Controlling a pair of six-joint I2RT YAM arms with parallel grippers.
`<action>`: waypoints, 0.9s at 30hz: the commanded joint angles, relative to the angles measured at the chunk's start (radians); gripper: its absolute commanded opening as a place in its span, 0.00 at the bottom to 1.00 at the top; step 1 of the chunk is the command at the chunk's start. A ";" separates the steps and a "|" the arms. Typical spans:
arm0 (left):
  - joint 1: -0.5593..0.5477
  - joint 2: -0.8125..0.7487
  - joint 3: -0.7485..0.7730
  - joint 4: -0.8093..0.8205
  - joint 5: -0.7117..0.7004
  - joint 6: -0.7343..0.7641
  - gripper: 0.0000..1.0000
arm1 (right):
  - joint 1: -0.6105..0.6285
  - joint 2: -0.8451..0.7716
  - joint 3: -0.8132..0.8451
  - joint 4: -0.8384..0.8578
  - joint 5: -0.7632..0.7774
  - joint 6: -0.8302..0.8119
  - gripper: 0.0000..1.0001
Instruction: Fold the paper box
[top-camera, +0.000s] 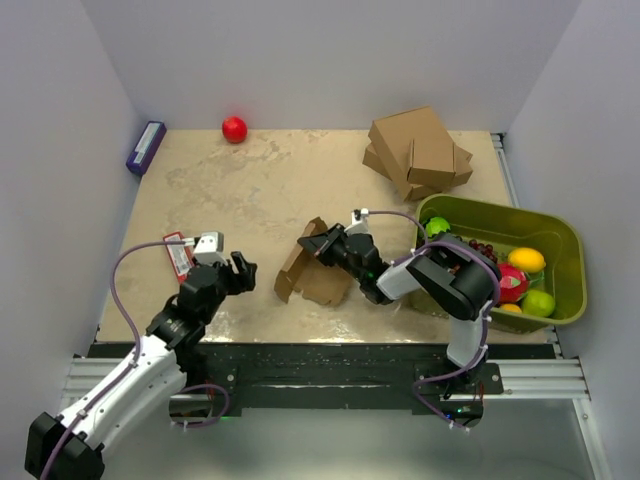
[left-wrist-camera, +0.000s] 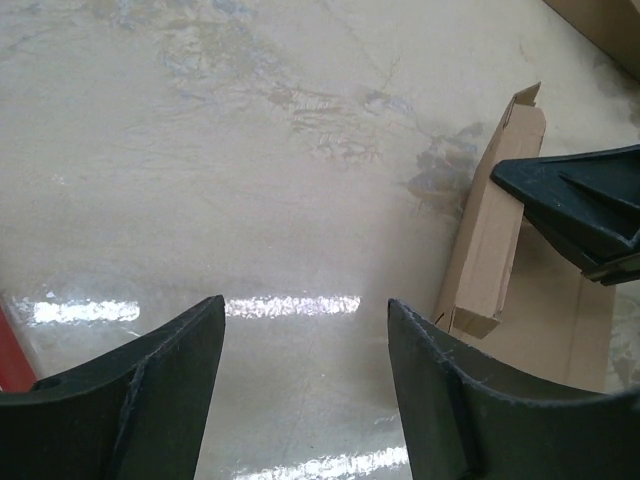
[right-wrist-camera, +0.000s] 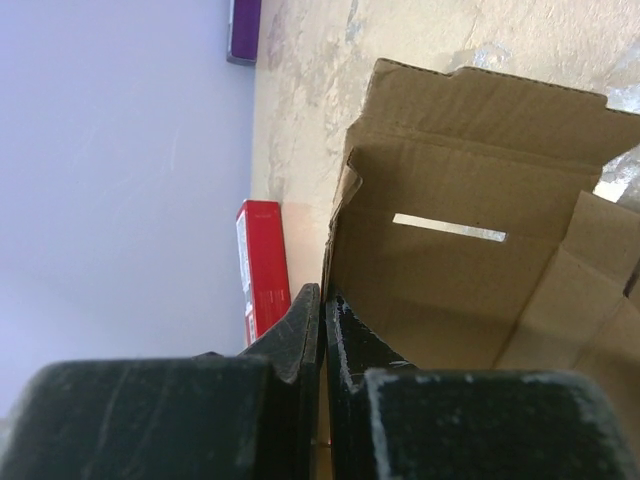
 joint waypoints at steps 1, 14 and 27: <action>0.004 0.044 -0.025 0.083 0.061 0.005 0.70 | -0.004 0.042 -0.040 0.203 -0.028 0.003 0.00; 0.001 0.251 -0.054 0.148 0.199 -0.021 0.66 | -0.011 0.034 -0.053 0.208 -0.029 0.001 0.00; -0.086 0.444 -0.123 0.536 0.314 -0.039 0.64 | -0.013 0.042 -0.063 0.225 -0.020 -0.002 0.00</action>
